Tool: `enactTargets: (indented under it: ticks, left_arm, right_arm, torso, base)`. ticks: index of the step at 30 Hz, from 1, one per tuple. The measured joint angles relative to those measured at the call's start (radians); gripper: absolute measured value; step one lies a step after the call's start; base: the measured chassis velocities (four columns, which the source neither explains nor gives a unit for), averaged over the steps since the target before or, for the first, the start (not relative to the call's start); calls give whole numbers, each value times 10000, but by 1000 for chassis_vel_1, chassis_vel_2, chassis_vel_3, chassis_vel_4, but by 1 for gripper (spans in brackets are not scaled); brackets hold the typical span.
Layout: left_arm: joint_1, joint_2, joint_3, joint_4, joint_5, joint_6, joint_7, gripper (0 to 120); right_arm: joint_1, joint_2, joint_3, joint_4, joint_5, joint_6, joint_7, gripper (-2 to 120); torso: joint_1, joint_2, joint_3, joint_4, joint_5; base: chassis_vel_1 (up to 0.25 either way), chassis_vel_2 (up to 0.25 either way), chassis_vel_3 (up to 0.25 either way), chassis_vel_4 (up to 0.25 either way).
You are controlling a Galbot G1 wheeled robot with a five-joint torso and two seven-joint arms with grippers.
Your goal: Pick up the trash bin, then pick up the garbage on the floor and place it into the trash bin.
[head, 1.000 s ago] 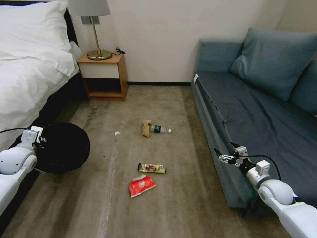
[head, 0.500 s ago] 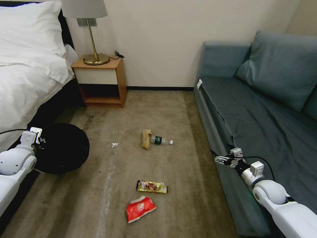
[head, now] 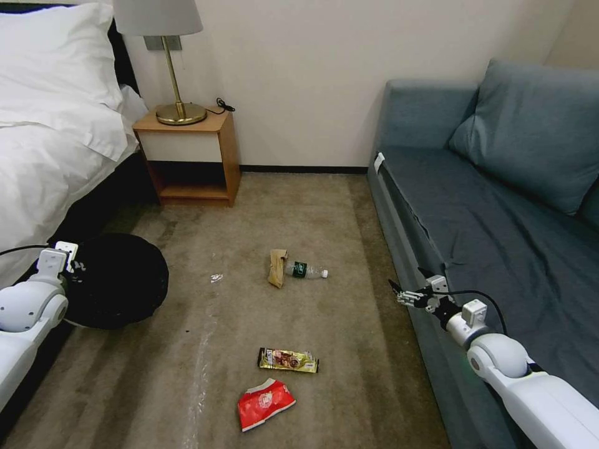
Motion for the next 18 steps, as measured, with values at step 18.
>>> enactTargets:
  ticks: [18]
  left_arm:
    - [1143,-363,-1096,-588,622,-690,965,1]
  right_arm:
    - [2591,-161,-4377,-1256,-128,127,-842,100]
  torso:
    - [1,1,1,4,3]
  base:
    - [0,0,0,0]
